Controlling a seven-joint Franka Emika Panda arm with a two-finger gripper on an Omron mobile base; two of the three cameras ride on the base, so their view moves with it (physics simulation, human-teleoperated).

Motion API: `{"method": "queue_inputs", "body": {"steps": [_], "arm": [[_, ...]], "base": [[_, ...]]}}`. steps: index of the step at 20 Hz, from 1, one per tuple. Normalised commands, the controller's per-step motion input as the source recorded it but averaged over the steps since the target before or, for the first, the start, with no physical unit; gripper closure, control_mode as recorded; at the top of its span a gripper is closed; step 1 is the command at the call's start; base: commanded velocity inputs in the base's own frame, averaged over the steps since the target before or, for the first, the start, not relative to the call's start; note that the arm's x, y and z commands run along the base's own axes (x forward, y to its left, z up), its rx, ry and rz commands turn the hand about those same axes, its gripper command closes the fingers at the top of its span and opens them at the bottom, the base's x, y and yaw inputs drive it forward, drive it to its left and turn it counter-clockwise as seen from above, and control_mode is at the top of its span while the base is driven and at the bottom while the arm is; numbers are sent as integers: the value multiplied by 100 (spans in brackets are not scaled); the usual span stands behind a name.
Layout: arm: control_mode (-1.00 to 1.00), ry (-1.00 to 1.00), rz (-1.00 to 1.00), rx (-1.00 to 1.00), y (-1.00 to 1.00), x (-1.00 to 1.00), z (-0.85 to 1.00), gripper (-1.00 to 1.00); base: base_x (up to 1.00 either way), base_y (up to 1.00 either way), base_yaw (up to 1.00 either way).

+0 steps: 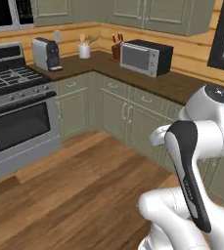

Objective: Navigate to the electric kettle.

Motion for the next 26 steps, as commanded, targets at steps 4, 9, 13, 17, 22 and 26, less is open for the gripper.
{"method": "queue_inputs", "body": {"steps": [4,9,13,17,22,26], "arm": [[100,0,0,0,0,0,0,-100],[100,0,0,0,0,0,0,-100],[100,0,0,0,0,0,0,-100],[100,0,0,0,0,0,0,-100],[100,0,0,0,0,0,0,-100],[100,0,0,0,0,0,0,-100]], "base": [[0,5,-98],[34,7,-84],[100,0,-50],[100,0,-50],[100,0,-52],[100,47,-51]]}}
